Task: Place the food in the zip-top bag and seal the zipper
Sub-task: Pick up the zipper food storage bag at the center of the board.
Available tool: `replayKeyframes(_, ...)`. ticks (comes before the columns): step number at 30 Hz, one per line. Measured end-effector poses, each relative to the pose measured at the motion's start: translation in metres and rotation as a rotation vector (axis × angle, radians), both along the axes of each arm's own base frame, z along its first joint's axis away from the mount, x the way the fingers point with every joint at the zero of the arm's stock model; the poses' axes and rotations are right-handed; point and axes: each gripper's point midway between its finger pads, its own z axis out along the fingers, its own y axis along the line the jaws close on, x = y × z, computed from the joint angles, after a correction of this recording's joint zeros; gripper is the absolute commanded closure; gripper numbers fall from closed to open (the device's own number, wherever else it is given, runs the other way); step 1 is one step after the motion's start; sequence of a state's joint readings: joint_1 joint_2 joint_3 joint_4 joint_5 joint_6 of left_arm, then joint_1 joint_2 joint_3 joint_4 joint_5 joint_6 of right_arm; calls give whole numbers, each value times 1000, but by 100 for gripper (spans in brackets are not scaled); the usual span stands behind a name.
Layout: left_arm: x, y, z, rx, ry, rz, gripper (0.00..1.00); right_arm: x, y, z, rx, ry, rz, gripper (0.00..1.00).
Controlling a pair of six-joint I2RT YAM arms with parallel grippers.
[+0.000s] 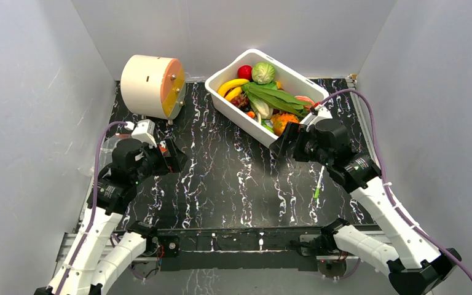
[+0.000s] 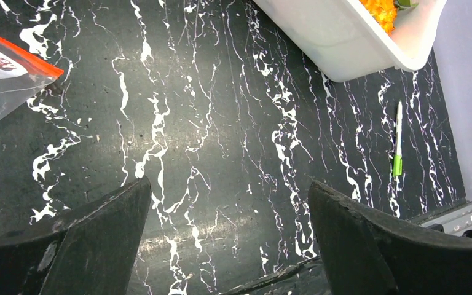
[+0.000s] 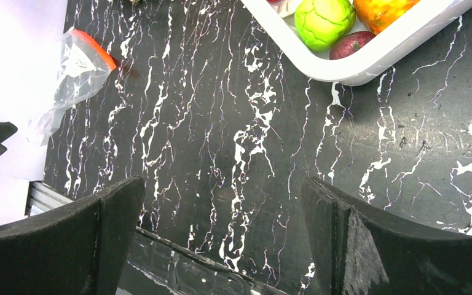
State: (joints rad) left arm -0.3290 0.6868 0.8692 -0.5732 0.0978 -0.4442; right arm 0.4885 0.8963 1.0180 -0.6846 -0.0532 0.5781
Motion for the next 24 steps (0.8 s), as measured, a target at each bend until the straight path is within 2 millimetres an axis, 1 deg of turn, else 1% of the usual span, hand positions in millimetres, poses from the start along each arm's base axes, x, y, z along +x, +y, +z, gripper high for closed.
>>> replayKeyframes(4,2,5,1,8,-11,32,2,0,0,1,0,-2,-1,2)
replayKeyframes(9,12,15,-7,47,17,104,2,0,0,0,0,-1,0,2)
replayKeyframes(11,18,23,-12,75,41,161,2,1,0,0,-2,1,0,2)
replayKeyframes(13,24,33,-16,100,67,237,11,1,1,-1,-3,4,0,2)
replayKeyframes(15,28,43,-18,115,91,314,18,2,2,-2,-1,6,0,2)
replayKeyframes(18,35,57,-21,140,125,433,19,5,8,1,19,6,17,2)
replayKeyframes(22,41,76,-22,177,147,584,19,12,18,13,59,-18,40,2)
replayKeyframes(24,44,88,-22,214,160,666,21,13,21,20,80,-35,51,2)
